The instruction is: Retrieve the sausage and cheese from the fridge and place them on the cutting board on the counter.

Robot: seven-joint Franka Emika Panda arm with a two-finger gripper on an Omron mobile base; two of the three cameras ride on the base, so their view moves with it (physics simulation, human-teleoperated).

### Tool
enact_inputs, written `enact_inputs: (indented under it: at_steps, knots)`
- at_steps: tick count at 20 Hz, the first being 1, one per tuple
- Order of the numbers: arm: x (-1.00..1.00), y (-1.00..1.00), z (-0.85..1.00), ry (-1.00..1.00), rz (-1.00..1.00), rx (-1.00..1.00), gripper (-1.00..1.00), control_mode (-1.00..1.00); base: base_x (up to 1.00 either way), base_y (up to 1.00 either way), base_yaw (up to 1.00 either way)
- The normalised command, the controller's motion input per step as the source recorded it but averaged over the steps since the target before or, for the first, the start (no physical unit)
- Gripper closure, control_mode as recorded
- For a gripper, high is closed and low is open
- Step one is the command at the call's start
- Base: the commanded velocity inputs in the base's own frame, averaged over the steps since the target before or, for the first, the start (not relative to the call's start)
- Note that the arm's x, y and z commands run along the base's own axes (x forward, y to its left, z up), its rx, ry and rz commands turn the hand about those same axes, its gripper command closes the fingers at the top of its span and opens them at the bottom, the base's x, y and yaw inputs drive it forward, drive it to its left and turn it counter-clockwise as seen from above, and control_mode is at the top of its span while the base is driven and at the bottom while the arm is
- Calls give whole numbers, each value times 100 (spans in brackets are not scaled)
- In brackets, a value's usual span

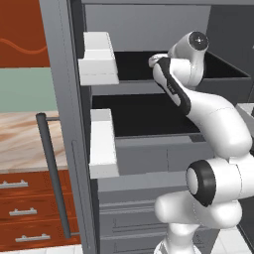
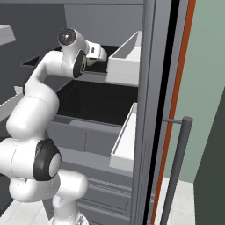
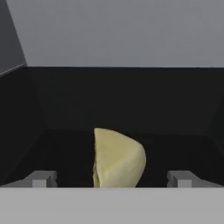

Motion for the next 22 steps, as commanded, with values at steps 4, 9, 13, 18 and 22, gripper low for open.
enact_inputs:
  at_steps: [4,9,13,18,22]
  knots:
    - [0,0,-10,0,0,0,-100,-100,0,0,0]
    - [14,0,-8,0,0,0,-100,-100,0,0,0]
    - [25,0,-3,0,0,0,-100,-100,0,0,0]
    - [14,0,-2,0,0,0,-100,-100,0,0,0]
    - [-2,0,-3,0,1,0,100,-100,0,0,0]
